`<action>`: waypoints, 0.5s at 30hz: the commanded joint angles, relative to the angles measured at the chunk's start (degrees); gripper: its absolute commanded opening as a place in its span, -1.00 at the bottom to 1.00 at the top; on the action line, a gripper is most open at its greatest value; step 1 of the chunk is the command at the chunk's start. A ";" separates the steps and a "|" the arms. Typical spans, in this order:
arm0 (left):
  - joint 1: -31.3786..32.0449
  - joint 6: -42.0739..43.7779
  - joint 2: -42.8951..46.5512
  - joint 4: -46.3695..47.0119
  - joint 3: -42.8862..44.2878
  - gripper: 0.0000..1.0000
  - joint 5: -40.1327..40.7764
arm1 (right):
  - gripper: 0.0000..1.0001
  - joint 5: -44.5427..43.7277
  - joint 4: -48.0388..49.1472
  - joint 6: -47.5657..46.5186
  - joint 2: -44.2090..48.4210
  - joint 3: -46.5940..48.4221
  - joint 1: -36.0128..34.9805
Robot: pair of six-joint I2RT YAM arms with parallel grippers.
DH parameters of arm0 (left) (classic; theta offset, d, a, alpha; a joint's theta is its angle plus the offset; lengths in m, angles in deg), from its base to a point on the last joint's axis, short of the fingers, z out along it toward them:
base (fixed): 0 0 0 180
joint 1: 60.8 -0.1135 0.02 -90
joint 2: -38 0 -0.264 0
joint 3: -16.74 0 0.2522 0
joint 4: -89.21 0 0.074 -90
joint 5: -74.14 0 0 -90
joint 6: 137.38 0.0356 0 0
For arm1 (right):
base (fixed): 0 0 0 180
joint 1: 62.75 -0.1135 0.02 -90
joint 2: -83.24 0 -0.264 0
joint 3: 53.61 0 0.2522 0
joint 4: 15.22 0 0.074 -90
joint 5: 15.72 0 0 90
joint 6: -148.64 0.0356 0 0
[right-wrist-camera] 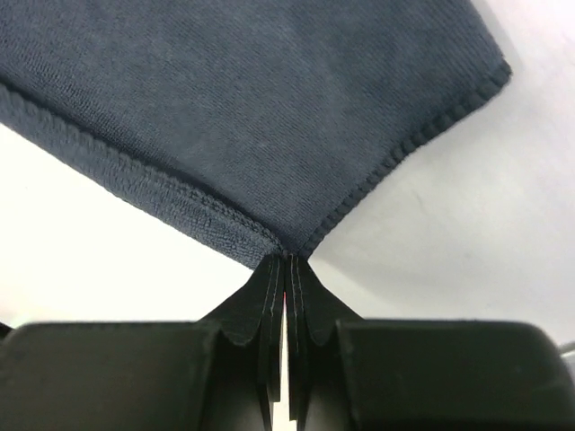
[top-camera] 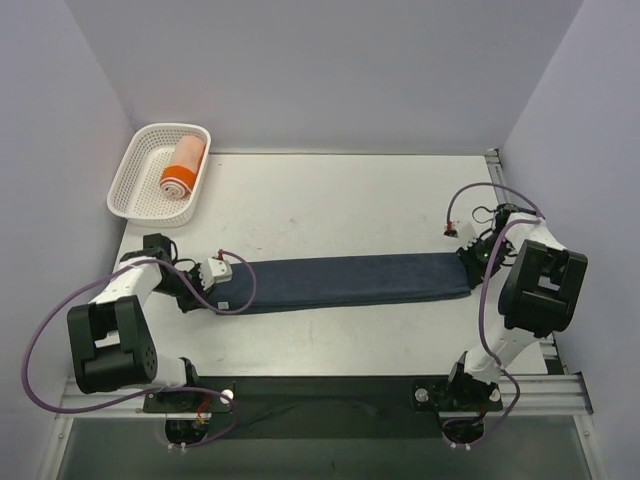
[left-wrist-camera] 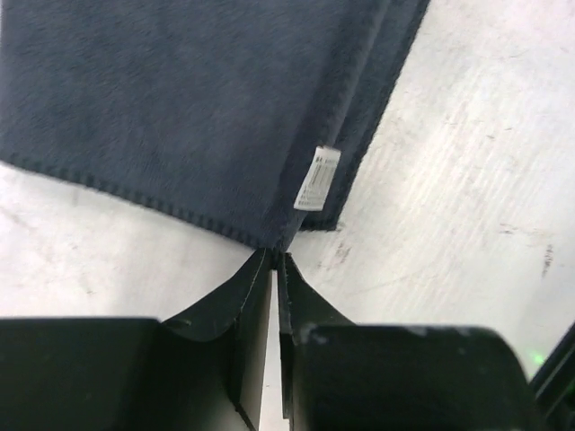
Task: Roll the towels
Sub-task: Fold the towel
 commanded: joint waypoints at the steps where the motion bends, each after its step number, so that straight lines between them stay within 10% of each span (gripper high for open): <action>1: -1.91 3.79 1.76 4.54 0.34 -0.66 -2.85 | -1.00 0.95 -0.25 -0.31 1.02 2.04 1.67; 4: -2.44 4.22 0.62 4.02 1.14 -0.37 -2.78 | -0.83 0.77 -0.69 -0.57 1.28 1.69 1.84; 6: -2.70 5.28 0.27 2.27 1.40 -0.12 -2.68 | -0.14 0.34 -1.39 -1.36 1.98 0.99 1.76; 9: -2.79 7.39 1.58 -1.50 1.75 -0.03 -2.86 | 0.17 -0.28 -2.36 -3.11 4.52 -0.68 2.54; 15: -3.32 4.95 6.32 -7.49 5.88 -0.05 -6.28 | 0.18 5.86 -11.39 -3.92 8.93 4.30 5.44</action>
